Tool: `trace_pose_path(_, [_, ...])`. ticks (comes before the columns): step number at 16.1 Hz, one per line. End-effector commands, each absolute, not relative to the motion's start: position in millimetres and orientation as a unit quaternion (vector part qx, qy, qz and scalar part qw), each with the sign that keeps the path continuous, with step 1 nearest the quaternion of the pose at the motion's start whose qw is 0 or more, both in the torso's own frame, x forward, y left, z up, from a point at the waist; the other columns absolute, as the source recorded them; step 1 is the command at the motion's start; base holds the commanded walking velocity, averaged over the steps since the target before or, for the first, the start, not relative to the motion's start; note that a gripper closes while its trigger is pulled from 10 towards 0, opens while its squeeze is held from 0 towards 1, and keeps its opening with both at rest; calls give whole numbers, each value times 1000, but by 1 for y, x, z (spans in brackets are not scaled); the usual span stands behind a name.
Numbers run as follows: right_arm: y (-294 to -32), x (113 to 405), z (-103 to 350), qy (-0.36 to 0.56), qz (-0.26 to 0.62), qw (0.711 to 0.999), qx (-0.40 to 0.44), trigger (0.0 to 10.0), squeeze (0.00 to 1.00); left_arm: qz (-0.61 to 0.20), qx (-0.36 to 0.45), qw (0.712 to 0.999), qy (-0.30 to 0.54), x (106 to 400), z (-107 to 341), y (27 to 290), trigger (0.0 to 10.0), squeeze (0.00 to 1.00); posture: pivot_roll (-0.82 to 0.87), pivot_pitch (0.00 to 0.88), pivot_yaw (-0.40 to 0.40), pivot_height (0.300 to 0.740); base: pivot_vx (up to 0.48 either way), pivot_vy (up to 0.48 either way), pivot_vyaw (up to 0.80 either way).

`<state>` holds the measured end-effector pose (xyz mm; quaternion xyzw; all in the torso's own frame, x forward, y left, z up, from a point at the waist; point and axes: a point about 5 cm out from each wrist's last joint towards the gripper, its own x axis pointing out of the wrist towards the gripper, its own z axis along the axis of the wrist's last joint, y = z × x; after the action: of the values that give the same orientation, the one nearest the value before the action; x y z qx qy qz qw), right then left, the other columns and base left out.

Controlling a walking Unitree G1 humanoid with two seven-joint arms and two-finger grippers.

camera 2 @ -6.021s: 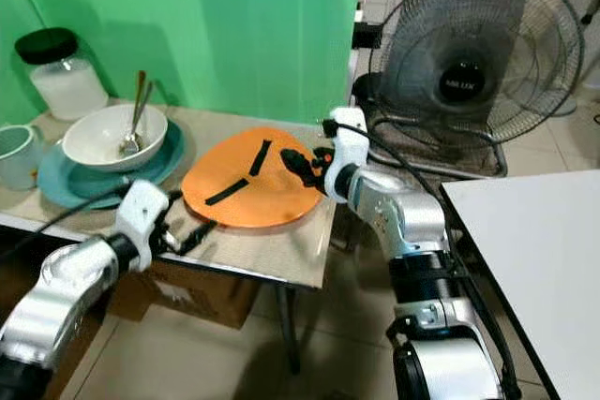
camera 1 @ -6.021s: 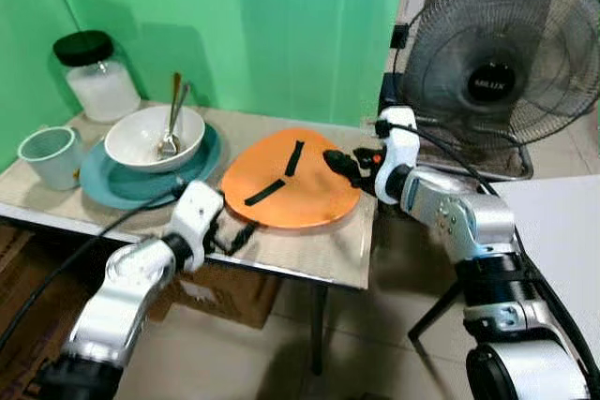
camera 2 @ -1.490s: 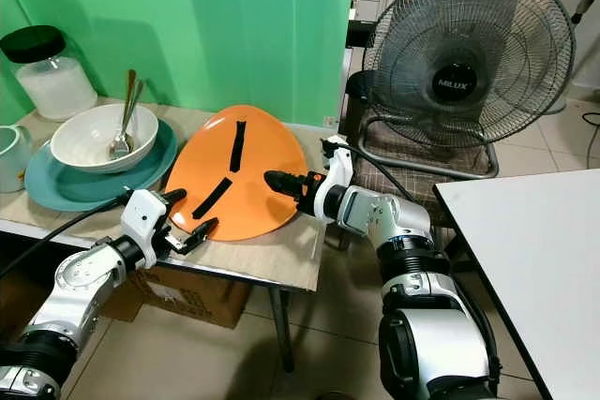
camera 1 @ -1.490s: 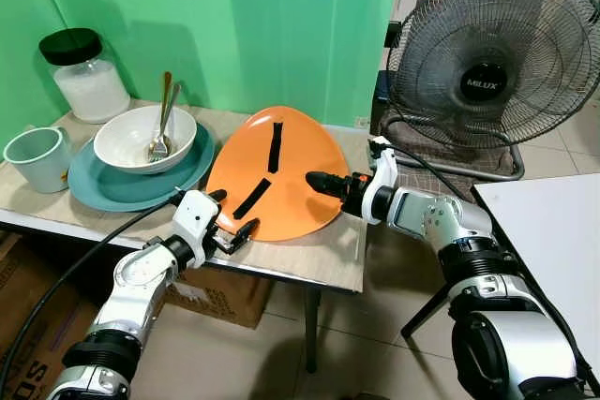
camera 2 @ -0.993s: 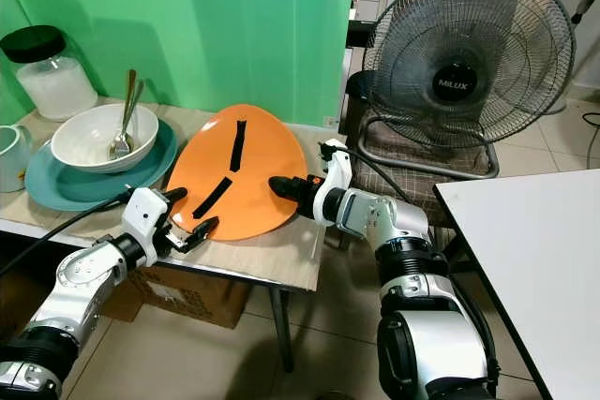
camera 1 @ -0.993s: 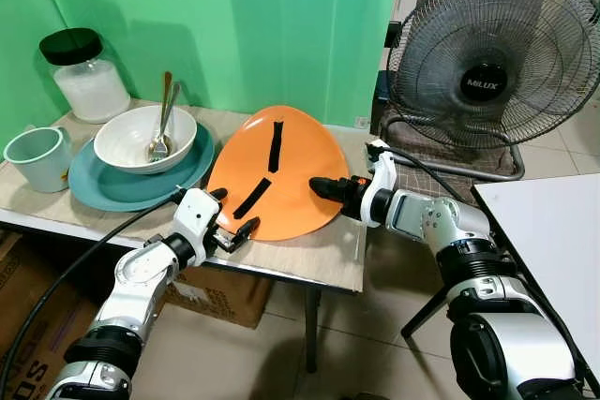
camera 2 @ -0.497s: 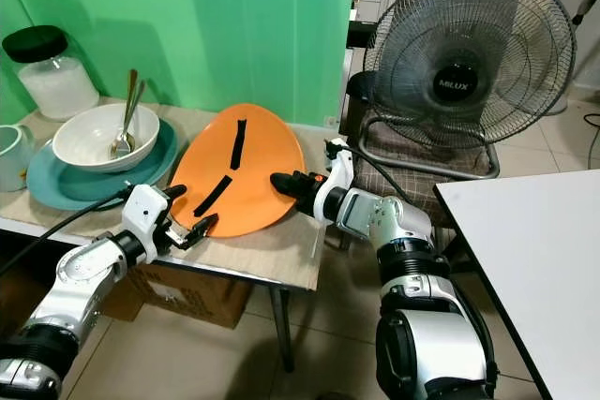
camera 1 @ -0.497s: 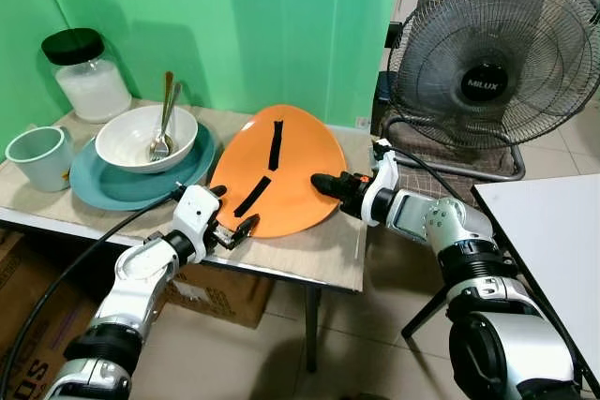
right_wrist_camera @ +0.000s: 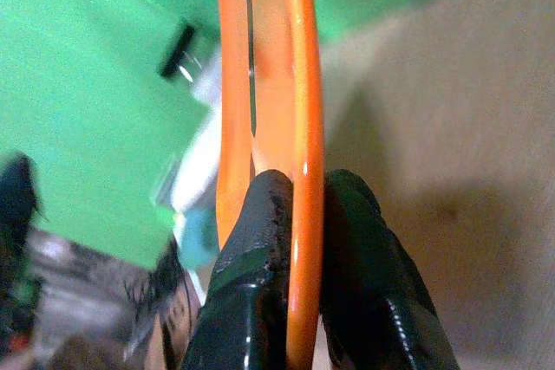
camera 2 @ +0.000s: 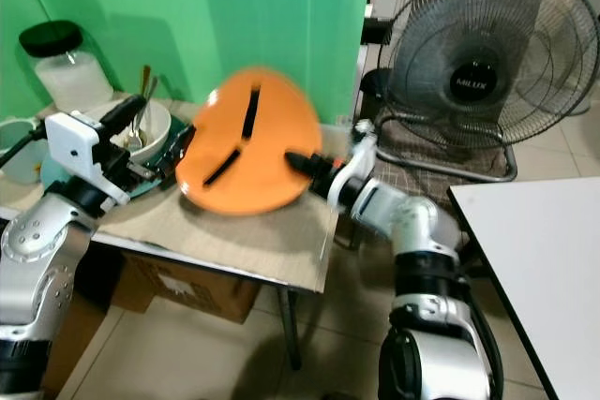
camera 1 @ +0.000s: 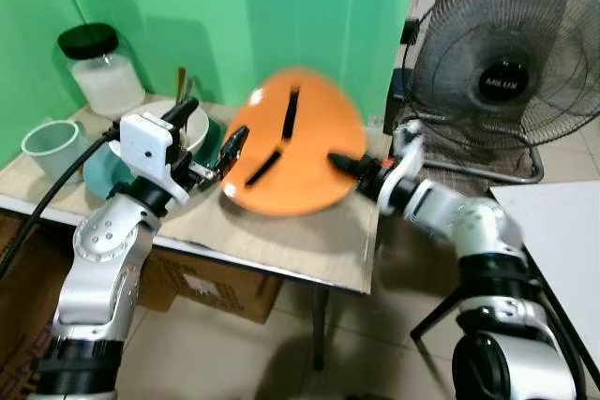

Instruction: Setting the table

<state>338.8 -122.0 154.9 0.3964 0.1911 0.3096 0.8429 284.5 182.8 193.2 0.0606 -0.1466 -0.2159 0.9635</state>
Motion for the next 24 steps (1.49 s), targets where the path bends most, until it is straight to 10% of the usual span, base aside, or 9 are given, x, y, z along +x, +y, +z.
trace_pose_path(1, [-130,335,179,136,313,850,402,0,0,-196,63,968,-143,279,202,185,10000,0,-103,0,76,740,0,0,0])
trace_pose_path(3, [-147,313,211,37,286,888,358,0,0,-164,75,976,-121,268,209,180,10000,0,-100,0,87,740,0,0,0])
trace_pose_path(4, [-149,304,219,14,275,912,303,10000,0,-139,78,982,-106,268,208,181,10000,0,-99,0,91,740,0,0,0])
trace_pose_path(10, [-159,254,234,-53,148,976,149,10000,0,-131,105,983,-73,257,201,155,10000,0,-125,0,101,740,0,0,-200])
trace_pose_path(24, [-135,239,240,-89,156,980,81,10000,0,-107,96,988,-63,249,193,143,10000,0,-117,0,47,740,0,0,-800])
